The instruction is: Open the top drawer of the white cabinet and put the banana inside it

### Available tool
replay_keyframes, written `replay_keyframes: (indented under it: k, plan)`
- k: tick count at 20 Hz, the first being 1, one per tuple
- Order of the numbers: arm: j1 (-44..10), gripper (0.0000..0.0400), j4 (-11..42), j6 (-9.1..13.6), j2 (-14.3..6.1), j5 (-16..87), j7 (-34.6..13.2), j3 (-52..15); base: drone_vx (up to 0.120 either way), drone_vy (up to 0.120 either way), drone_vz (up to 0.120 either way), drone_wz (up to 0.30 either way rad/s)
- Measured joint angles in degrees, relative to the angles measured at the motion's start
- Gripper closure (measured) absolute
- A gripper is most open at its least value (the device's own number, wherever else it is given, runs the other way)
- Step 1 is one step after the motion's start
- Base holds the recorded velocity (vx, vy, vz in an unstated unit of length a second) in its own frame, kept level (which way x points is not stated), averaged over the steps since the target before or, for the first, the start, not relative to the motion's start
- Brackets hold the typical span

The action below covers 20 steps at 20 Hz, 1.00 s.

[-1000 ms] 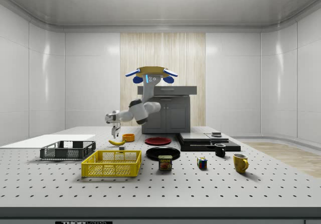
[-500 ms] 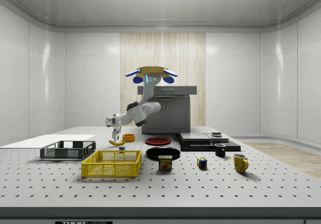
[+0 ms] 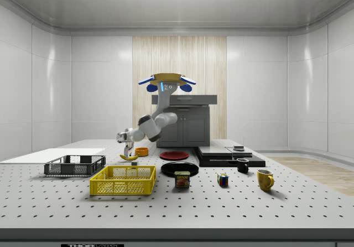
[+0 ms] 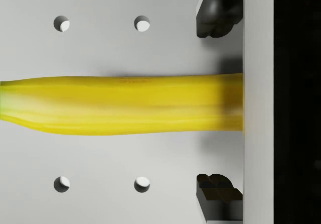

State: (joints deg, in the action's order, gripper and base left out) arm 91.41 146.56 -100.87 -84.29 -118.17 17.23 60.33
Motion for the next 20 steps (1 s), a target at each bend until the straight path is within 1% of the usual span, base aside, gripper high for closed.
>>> replay_keyframes:
  k: [8, 11, 13, 15, 16, 20]
  plan:
    - [0.1, 0.0, -1.2, 0.0, 1.6, -2.0, -0.3, -1.6, 0.0, 0.0, 0.0, 0.0]
    - [0.0, 0.0121, -1.3, 0.2, 2.0, -2.4, -0.5, -1.8, 0.0, 0.0, 0.0, 0.0]
    - [-0.2, 0.0172, -1.3, 0.4, 2.3, -2.6, -0.6, -1.9, 0.0, 0.0, 0.0, 0.0]
    - [-0.3, 0.0202, -1.3, 0.6, 2.5, -2.7, -0.7, -1.9, 0.0, 0.0, 0.0, 0.0]
    - [-0.4, 0.0208, -1.3, 0.7, 2.6, -2.8, -0.6, -1.9, 0.0, 0.0, 0.0, 0.0]
    - [-0.5, 0.021, -1.2, 0.8, 2.8, -2.6, 0.9, -1.8, 0.0, 0.0, 0.0, 0.0]
